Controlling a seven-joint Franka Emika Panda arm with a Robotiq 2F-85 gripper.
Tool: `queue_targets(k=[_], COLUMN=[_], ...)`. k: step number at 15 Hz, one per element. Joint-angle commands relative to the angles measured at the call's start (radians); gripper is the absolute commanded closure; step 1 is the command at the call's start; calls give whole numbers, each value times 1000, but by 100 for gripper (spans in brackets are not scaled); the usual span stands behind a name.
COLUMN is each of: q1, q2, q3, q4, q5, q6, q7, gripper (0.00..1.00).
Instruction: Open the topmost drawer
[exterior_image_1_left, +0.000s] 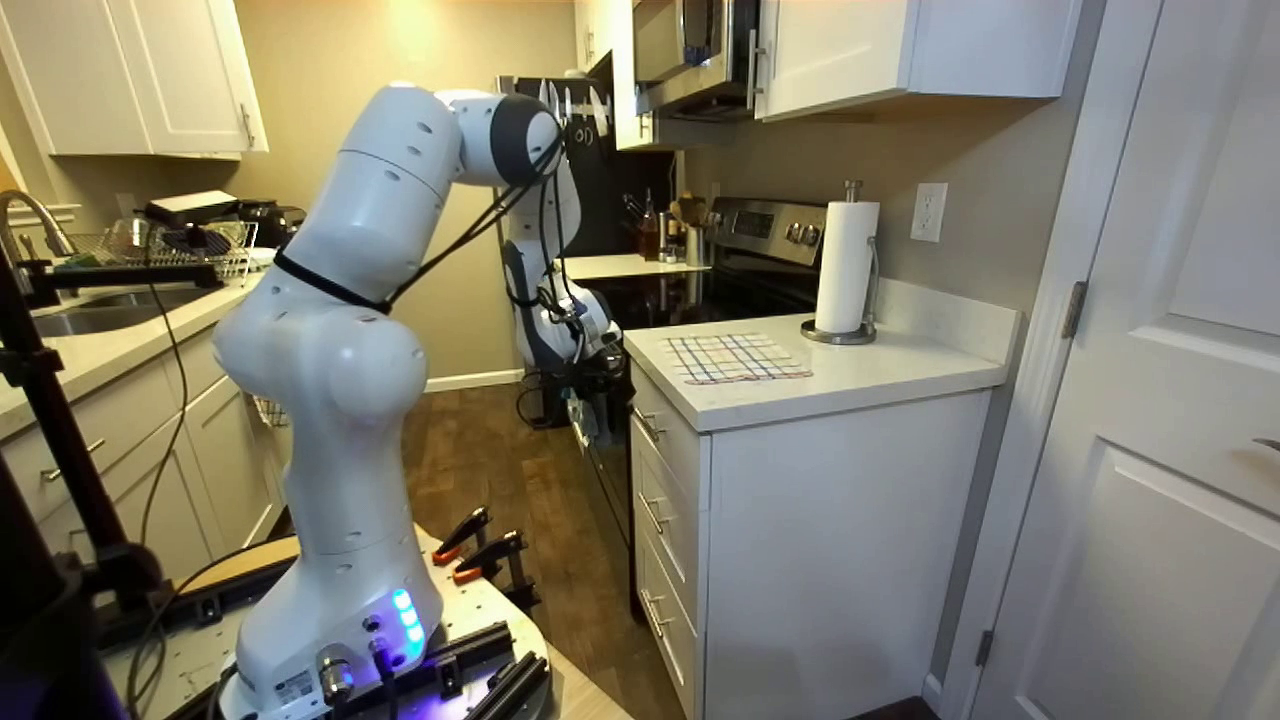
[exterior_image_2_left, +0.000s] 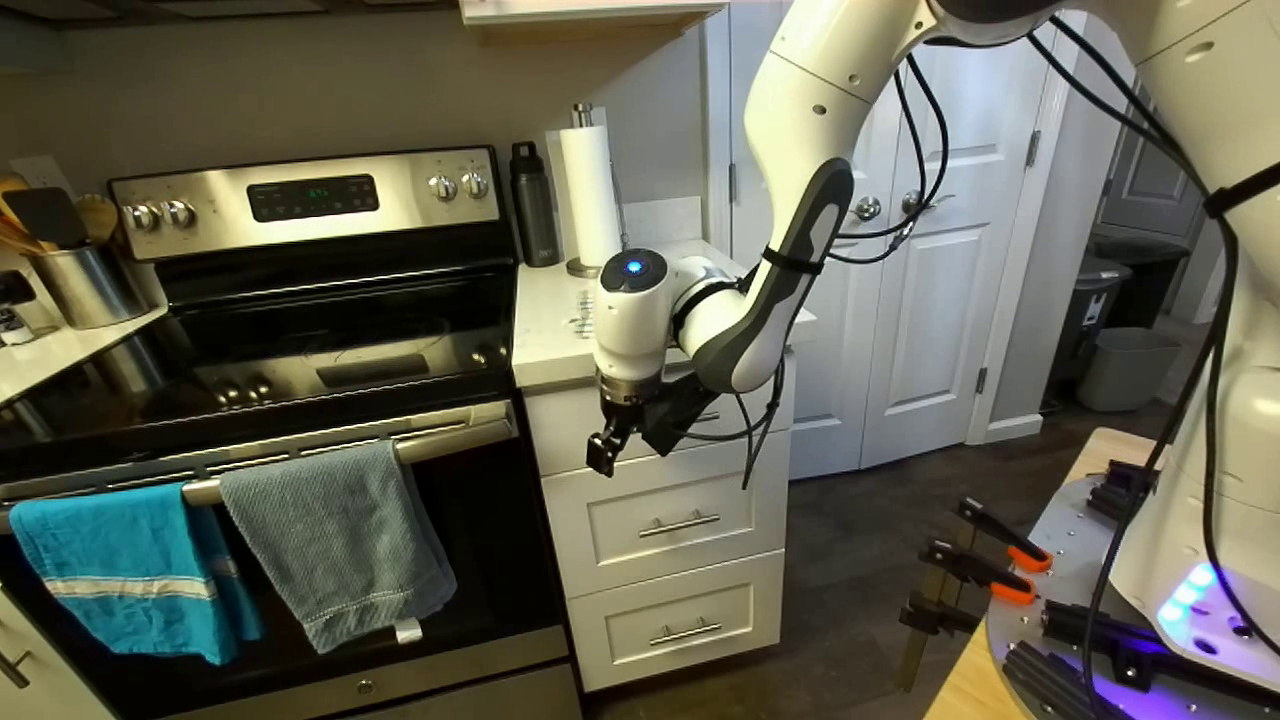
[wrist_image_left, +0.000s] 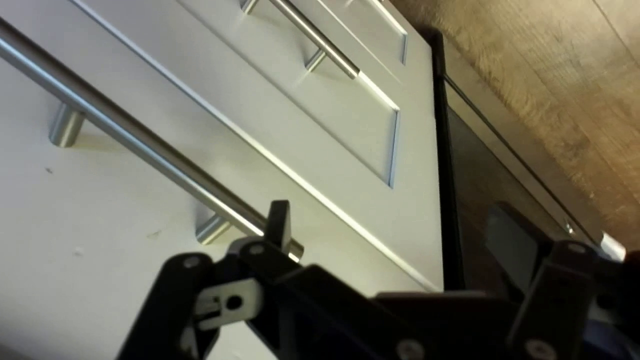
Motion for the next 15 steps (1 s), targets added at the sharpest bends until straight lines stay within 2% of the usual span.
queue_targets(k=[1,2,3,6,10,13,15], q1=[-31,-24,35,85,141,191,200], q2=[-13,-16,-26,-37,-46,-48,-41], q3=[71,78,30,4,-35,-78,-82], q4=[-32,-29,-28,-14,2,19,31], q5=[95,102,141,128,91,1,-47], q6=[-133,-173,-189,-237,-261,-296,-320], q7=[-225,-270,-335,-435,-481,-469,-467], gripper=[0,0,0,0,0,0,0])
